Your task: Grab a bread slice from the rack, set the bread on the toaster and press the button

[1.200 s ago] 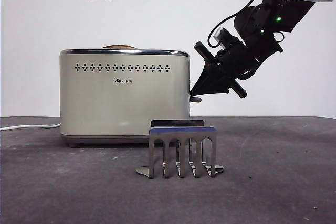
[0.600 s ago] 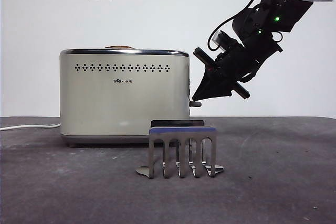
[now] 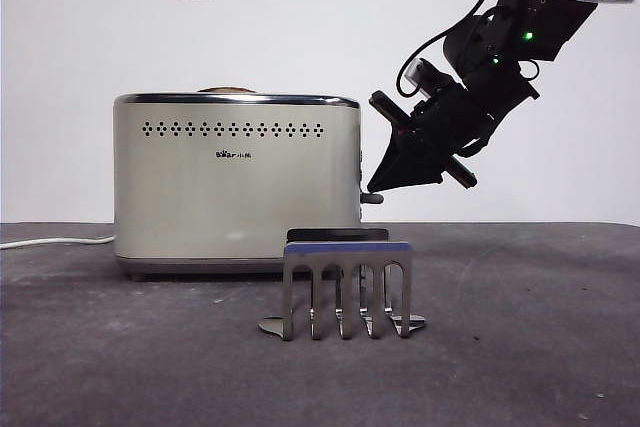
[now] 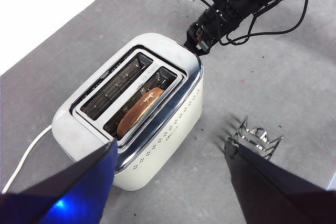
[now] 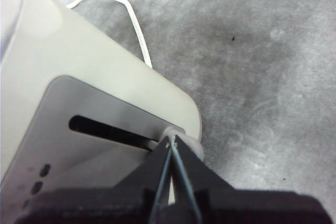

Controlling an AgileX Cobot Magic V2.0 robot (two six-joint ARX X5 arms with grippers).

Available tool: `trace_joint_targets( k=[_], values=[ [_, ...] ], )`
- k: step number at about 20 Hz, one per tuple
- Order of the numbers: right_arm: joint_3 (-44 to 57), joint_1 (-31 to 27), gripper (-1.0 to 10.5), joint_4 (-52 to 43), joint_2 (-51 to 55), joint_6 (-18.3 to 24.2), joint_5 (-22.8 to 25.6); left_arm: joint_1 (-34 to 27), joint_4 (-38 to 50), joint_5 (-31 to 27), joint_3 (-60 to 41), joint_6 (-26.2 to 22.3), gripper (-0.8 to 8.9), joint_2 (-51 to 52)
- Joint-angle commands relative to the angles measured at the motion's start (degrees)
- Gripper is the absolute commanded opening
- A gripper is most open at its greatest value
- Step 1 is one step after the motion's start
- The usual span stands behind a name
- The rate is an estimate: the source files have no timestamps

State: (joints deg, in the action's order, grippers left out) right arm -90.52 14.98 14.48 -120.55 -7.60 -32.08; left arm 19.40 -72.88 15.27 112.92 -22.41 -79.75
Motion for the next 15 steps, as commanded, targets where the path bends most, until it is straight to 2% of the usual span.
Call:
trace_joint_targets(
  k=[1,5,8,10,15],
  values=[
    [1.79,-0.31,-0.1,2.19,-0.46,1.11,-0.57,0.13,-0.04,0.24,0.09,0.37,3.46,0.02],
    [1.79,-0.31,-0.1,2.23,8.31,1.07,-0.92,0.13,-0.02,0.24,0.09,0.37,3.46,0.02],
    [1.79,-0.31,-0.1,6.08,17.51,1.11,-0.96,0.11,-0.04,0.26,0.09,0.37,3.46,0.02],
    [1.79,-0.28,-0.1,11.06,24.37,1.44,-1.01,0.11,-0.15,0.24,0.09,0.39,3.46,0.02],
    [1.79,0.63,-0.1,29.99,40.30,6.62,-0.96,0.13,-2.14,0.28,0.09,0.90,3.45,0.02]
  ],
)
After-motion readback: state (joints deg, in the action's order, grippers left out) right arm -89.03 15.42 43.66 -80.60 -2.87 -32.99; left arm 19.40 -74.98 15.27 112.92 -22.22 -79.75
